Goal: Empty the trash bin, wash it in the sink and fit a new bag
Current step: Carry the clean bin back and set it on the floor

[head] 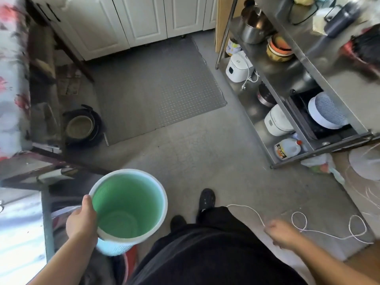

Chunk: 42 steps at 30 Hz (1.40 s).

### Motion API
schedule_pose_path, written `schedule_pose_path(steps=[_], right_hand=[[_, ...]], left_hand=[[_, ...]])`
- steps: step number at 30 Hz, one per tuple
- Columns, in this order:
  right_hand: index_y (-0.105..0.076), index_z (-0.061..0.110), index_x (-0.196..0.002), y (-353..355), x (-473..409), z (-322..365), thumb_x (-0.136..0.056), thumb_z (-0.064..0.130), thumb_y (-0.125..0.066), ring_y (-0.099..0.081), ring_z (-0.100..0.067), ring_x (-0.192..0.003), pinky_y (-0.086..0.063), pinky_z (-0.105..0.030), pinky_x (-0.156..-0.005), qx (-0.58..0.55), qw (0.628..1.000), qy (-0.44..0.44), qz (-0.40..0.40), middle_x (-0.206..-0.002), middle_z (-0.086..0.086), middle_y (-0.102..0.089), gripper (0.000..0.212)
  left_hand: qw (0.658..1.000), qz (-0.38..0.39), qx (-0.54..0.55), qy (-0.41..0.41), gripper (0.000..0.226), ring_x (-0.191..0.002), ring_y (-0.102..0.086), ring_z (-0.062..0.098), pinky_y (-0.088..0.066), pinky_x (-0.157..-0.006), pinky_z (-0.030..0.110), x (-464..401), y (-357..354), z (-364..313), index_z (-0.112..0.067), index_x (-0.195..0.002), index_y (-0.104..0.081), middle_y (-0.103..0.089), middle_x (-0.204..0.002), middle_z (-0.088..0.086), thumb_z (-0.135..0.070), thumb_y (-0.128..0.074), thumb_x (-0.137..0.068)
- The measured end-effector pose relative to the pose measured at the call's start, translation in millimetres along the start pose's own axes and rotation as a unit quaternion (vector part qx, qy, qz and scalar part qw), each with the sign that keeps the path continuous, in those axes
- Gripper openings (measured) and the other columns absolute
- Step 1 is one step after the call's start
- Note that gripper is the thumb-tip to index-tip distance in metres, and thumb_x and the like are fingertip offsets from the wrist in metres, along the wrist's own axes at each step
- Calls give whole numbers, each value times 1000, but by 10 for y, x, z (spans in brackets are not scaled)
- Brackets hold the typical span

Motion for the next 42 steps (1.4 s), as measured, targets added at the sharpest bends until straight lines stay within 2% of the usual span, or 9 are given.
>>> schedule_pose_path(steps=[5,8,14,18,27,30,34,38,42], right_hand=[[-55,17,-70,139,-298,-101,-98,23,-47,-56,-20,-67,-48,-25,-65,26,997,-55,55,-72,-4,-55,29],[-70,8,-89,456,-615,117,-96,29,-51,-60,-20,-76,-43,-25,-61,25,998,-26,55,-72,-2,-55,29],[-47,14,-56,1716,-1207,910,-87,31,-53,-45,-12,-58,-26,-21,-47,47,996,64,38,-55,-1,-42,36],[-48,19,-71,2701,-1533,1638,-99,38,-50,-49,-18,-67,-33,-29,-59,51,991,127,10,-69,0,-50,33],[-50,19,-65,3910,-2088,2954,-94,37,-52,-46,-20,-59,-30,-31,-53,30,974,222,-40,-62,-4,-51,34],[-46,18,-64,4049,-2292,3036,-91,31,-50,-40,-18,-60,-25,-32,-55,43,979,201,-12,-61,-4,-43,30],[-42,18,-62,4277,-2480,2861,-89,27,-51,-42,-18,-63,-26,-33,-56,44,991,121,19,-65,-6,-42,30],[-51,10,-71,4645,-2602,2766,-89,22,-57,-55,-19,-59,-37,-25,-53,-38,999,35,15,-75,-12,-52,22],[-50,10,-76,5092,-2826,2852,-90,16,-56,-55,-21,-54,-34,-27,-57,-126,992,-5,16,-72,-10,-51,17]], left_hand=[[1000,2,0,0,74,-92,-60,45,-52,-87,54,-142,-195,-509,0,-89,-62,-62,-95,24,-67,-30,-88],[1000,-14,-9,-9,70,-84,-57,41,-46,-76,47,-245,-354,-842,3,-83,-59,-59,-89,26,-61,-31,-95],[994,-14,-100,-53,63,-83,-55,42,-37,-76,47,-444,-593,-1719,7,-114,-61,-57,-84,30,-41,-20,-106],[997,-64,-51,-11,83,-85,-59,44,-49,-86,54,-400,-814,-2319,7,-79,-63,-59,-82,30,-63,-21,-95],[997,-78,13,25,78,-78,-60,44,-52,-85,56,-917,-1355,-3444,-3,-65,-57,-60,-73,22,-74,-29,-77],[998,-62,27,16,78,-67,-56,38,-48,-73,47,-1192,-1552,-3911,0,-68,-61,-58,-68,18,-70,-30,-80],[999,-35,36,17,70,-72,-56,39,-45,-71,44,-1577,-1736,-4608,1,-69,-58,-57,-72,19,-63,-36,-90],[1000,-15,21,-3,67,-62,-52,34,-42,-62,39,-1950,-1911,-5369,1,-72,-58,-56,-71,19,-58,-38,-95],[1000,-3,-5,-29,65,-67,-54,37,-44,-68,40,-2211,-2113,-6056,1,-72,-59,-57,-72,19,-56,-37,-96]])
Point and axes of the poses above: each hand's wrist, its own x-axis away from the middle knuckle, its own y-axis out of the back of the hand, z = x × y, the point moved 2 cm from there along -x, towards the middle knuckle
